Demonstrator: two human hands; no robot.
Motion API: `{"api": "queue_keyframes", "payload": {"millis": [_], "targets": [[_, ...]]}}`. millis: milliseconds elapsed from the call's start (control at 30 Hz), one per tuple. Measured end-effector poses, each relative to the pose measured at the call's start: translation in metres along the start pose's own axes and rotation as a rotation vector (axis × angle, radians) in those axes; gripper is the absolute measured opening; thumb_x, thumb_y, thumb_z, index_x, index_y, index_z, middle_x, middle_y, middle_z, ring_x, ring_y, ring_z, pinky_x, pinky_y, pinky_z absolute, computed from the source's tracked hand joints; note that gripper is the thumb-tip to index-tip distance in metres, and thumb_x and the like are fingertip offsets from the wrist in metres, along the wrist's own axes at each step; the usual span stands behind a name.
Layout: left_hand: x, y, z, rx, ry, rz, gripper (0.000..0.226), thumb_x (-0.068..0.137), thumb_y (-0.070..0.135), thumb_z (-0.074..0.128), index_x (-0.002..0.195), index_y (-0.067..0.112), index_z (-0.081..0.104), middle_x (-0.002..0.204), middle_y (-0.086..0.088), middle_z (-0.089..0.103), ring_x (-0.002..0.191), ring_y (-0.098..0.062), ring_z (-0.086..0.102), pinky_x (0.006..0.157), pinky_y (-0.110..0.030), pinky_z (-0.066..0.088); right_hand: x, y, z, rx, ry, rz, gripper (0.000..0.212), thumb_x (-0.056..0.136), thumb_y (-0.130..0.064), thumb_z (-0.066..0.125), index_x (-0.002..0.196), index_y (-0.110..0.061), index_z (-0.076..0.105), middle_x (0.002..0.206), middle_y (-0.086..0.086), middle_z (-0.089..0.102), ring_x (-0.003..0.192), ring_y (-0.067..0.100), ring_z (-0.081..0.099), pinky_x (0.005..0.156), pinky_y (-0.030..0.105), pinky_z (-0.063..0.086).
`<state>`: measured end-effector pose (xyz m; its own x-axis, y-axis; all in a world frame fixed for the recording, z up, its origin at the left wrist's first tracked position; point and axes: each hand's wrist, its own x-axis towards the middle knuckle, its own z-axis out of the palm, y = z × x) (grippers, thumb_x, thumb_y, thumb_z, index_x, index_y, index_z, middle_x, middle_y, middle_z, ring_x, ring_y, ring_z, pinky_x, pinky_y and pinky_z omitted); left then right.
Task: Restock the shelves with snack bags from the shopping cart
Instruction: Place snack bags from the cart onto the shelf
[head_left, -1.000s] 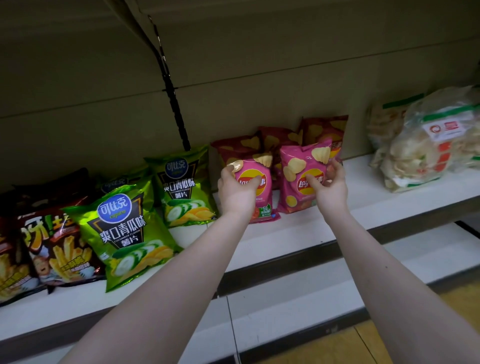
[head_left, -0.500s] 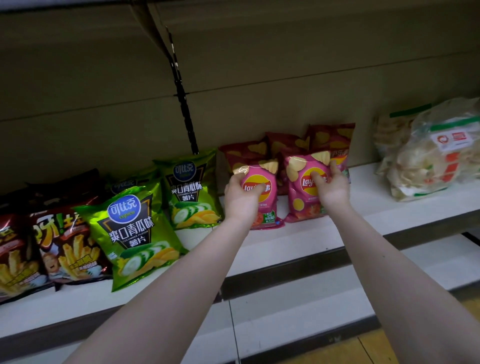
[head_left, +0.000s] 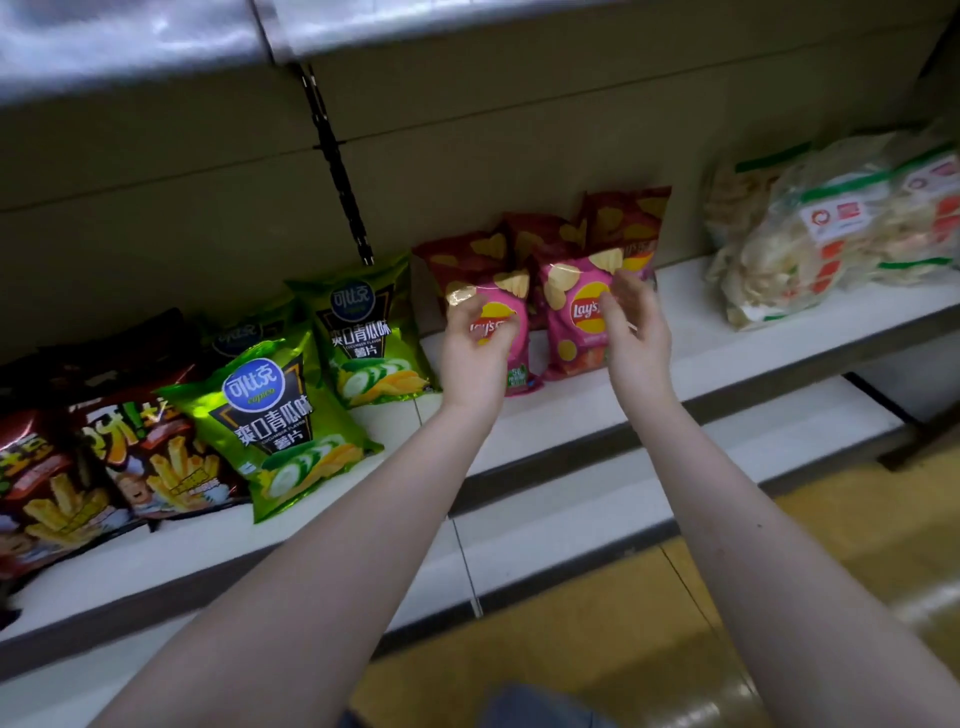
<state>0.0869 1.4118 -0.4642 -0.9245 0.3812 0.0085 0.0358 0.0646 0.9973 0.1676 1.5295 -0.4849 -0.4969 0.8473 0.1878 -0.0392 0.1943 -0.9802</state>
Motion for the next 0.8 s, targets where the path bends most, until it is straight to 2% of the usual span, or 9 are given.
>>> {"api": "queue_keyframes", "payload": {"millis": [133,200,267,333,433,500,633,733,800], "targets": [[-0.049,0.063,-0.023,-0.043,-0.056,-0.051,0.031,0.089,0.017,0.065,0.119,0.012,0.059,0.122,-0.008,0.062,0.114,-0.021,0.059,0.101,-0.046,0.047,-0.046,-0.083,-0.007,0.038,-0.053,0.043,0.026,0.098,-0.024,0.048,0.124,-0.021,0.051,0.123,-0.007,0.056,0.108,-0.009,0.052,0.082,0.002,0.041],[-0.076,0.106,-0.039,-0.075,-0.034,-0.100,0.026,0.090,0.013,0.064,0.116,0.009,0.061,0.120,-0.009,0.064,0.113,-0.021,0.059,0.102,-0.044,0.046,-0.070,-0.132,-0.012,0.078,-0.068,0.092,0.025,0.099,-0.019,0.047,0.123,-0.016,0.053,0.118,-0.008,0.057,0.103,-0.017,0.052,0.082,0.003,0.040],[-0.105,0.150,-0.054,-0.121,-0.042,-0.129,0.021,0.090,0.010,0.063,0.111,0.011,0.062,0.118,-0.010,0.065,0.113,-0.022,0.060,0.102,-0.041,0.046,-0.094,-0.179,-0.017,0.110,-0.112,0.122,0.026,0.099,-0.018,0.046,0.124,-0.015,0.053,0.120,-0.008,0.058,0.107,-0.013,0.053,0.086,0.006,0.041],[-0.137,0.202,-0.075,-0.140,-0.030,-0.150,0.018,0.091,0.009,0.061,0.108,0.014,0.062,0.115,-0.008,0.066,0.111,-0.019,0.060,0.100,-0.030,0.047,-0.119,-0.234,-0.020,0.113,-0.194,0.149,0.027,0.100,-0.017,0.045,0.125,-0.013,0.054,0.123,-0.002,0.059,0.113,-0.002,0.054,0.092,0.011,0.042],[-0.175,0.275,-0.111,-0.172,0.047,-0.160,0.019,0.092,0.007,0.059,0.110,0.011,0.062,0.107,0.000,0.065,0.099,-0.003,0.062,0.088,-0.014,0.047,-0.147,-0.313,-0.017,0.161,-0.315,0.180,0.027,0.100,-0.015,0.044,0.124,-0.009,0.054,0.121,-0.001,0.060,0.115,0.008,0.056,0.098,0.022,0.043],[-0.193,0.315,-0.139,-0.192,0.139,-0.134,0.021,0.092,0.007,0.058,0.113,0.005,0.062,0.107,-0.002,0.066,0.095,0.001,0.062,0.086,-0.014,0.048,-0.165,-0.358,-0.008,0.177,-0.397,0.174,0.028,0.101,-0.015,0.042,0.125,-0.007,0.053,0.123,0.000,0.059,0.115,0.008,0.056,0.100,0.023,0.044],[-0.219,0.372,-0.200,-0.225,0.294,-0.091,0.024,0.093,0.010,0.059,0.116,0.005,0.063,0.110,-0.003,0.066,0.100,-0.005,0.062,0.084,-0.015,0.049,-0.197,-0.422,0.021,0.182,-0.570,0.126,0.028,0.102,-0.016,0.039,0.125,-0.011,0.053,0.124,0.005,0.059,0.117,0.010,0.055,0.100,0.024,0.044],[-0.239,0.391,-0.250,-0.252,0.398,-0.068,0.023,0.094,0.013,0.059,0.115,0.008,0.064,0.111,-0.002,0.067,0.103,-0.010,0.063,0.082,-0.016,0.050,-0.225,-0.454,0.053,0.186,-0.670,0.107,0.028,0.101,-0.021,0.040,0.124,-0.015,0.054,0.121,0.003,0.062,0.115,0.012,0.057,0.098,0.019,0.044],[-0.257,0.398,-0.296,-0.258,0.489,-0.040,0.022,0.094,0.015,0.059,0.115,0.010,0.064,0.112,-0.003,0.067,0.105,-0.013,0.063,0.085,-0.020,0.050,-0.254,-0.474,0.084,0.195,-0.747,0.088,0.027,0.100,-0.025,0.040,0.121,-0.018,0.055,0.119,0.000,0.063,0.114,0.015,0.058,0.099,0.023,0.044]]}}
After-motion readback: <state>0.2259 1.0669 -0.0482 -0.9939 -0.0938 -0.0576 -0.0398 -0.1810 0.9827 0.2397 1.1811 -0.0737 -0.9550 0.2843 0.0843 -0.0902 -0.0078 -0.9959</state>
